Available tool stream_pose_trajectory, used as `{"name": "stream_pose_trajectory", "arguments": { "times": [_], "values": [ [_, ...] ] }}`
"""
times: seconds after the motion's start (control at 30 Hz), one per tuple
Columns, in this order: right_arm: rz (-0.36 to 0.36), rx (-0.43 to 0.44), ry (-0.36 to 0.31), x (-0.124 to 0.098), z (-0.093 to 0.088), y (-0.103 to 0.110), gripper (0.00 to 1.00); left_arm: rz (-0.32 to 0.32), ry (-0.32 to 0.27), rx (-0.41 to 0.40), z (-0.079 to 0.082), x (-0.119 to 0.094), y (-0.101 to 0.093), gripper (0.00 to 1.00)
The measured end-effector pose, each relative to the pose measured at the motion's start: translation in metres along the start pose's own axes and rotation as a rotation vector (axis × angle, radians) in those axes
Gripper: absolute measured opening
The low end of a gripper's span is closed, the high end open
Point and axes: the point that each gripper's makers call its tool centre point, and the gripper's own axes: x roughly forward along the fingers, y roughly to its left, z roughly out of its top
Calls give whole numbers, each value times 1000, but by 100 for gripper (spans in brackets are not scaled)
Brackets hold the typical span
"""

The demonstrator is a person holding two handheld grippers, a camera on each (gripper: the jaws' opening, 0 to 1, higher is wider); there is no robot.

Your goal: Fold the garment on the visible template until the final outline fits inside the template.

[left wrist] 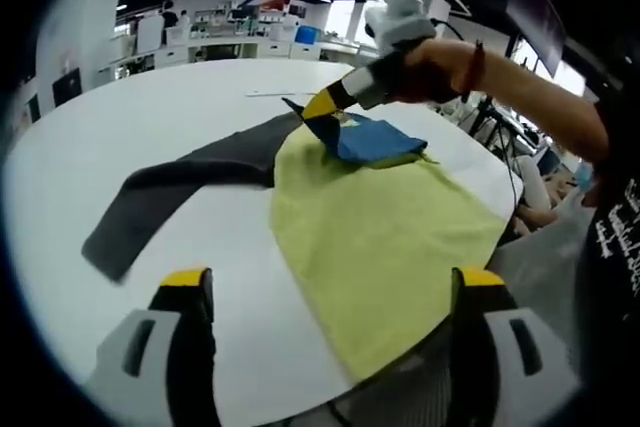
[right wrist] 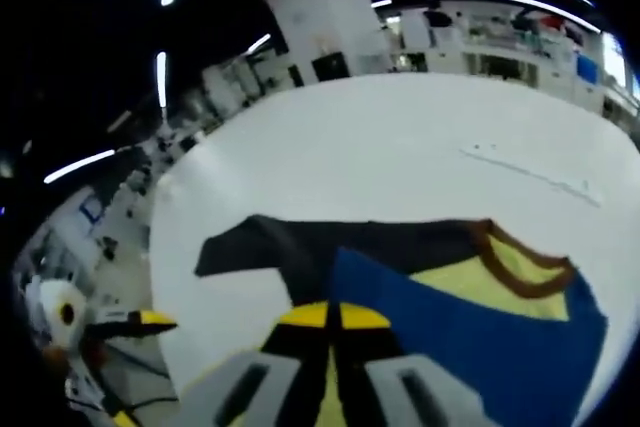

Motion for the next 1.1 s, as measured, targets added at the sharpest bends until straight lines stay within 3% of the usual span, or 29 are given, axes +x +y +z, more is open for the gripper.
{"name": "stream_pose_trajectory", "arguments": {
  "times": [0.27,0.37,0.47,0.6,0.87,1.1],
  "values": [
    [15,70,-10,17,-11,-2,0,6,5,-1,-3,-1,3,96],
    [25,73,-27,14,-13,2,2,8,1,-3,-2,-2,2,96],
    [4,57,-43,11,-12,-3,14,11,2,1,-2,-2,2,97],
    [-25,28,-78,8,-5,-13,37,9,-3,7,1,-2,0,98],
    [-82,-35,-93,-12,-8,-22,67,10,-14,18,4,-2,0,99],
    [-141,-81,-82,-27,-12,-46,82,24,-19,31,6,-4,4,99]
  ]
}}
